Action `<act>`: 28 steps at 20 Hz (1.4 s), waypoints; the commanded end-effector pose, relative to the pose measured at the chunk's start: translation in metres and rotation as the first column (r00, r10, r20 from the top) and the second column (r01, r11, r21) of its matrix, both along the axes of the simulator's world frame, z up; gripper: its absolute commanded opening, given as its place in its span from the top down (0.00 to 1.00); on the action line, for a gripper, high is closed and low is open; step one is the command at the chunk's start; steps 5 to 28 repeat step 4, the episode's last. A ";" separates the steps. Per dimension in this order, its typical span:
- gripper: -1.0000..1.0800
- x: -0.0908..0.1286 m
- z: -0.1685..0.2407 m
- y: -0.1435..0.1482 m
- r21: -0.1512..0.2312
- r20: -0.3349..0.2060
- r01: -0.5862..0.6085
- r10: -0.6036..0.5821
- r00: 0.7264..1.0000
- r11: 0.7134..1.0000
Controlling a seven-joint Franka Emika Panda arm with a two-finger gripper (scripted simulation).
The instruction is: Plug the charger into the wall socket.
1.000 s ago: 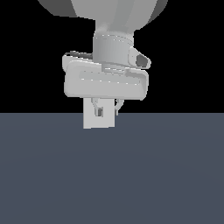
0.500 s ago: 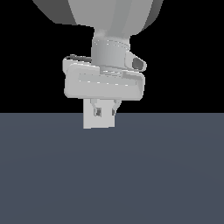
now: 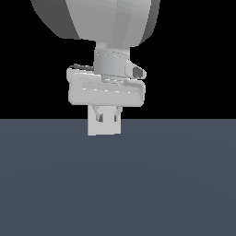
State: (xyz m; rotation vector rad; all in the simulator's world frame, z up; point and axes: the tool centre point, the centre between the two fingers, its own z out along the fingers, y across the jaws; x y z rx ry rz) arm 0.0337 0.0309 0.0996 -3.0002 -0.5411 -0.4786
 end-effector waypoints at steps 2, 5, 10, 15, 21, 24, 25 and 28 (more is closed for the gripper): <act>1.00 0.004 0.000 0.001 0.000 0.001 0.000 0.000 1.000 1.000; 1.00 0.004 0.000 0.001 0.000 0.001 0.000 0.000 1.000 1.000; 1.00 0.004 0.000 0.001 0.000 0.001 0.000 0.000 1.000 1.000; 1.00 0.004 0.000 0.001 0.000 0.001 0.000 0.000 1.000 1.000; 1.00 0.004 0.000 0.001 0.000 0.001 0.000 0.000 1.000 1.000; 1.00 0.004 0.000 0.001 0.000 0.001 0.000 0.000 1.000 1.000; 1.00 0.004 0.000 0.001 0.000 0.001 0.000 0.000 1.000 1.000; 1.00 0.004 0.000 0.001 0.000 0.001 0.000 0.000 1.000 1.000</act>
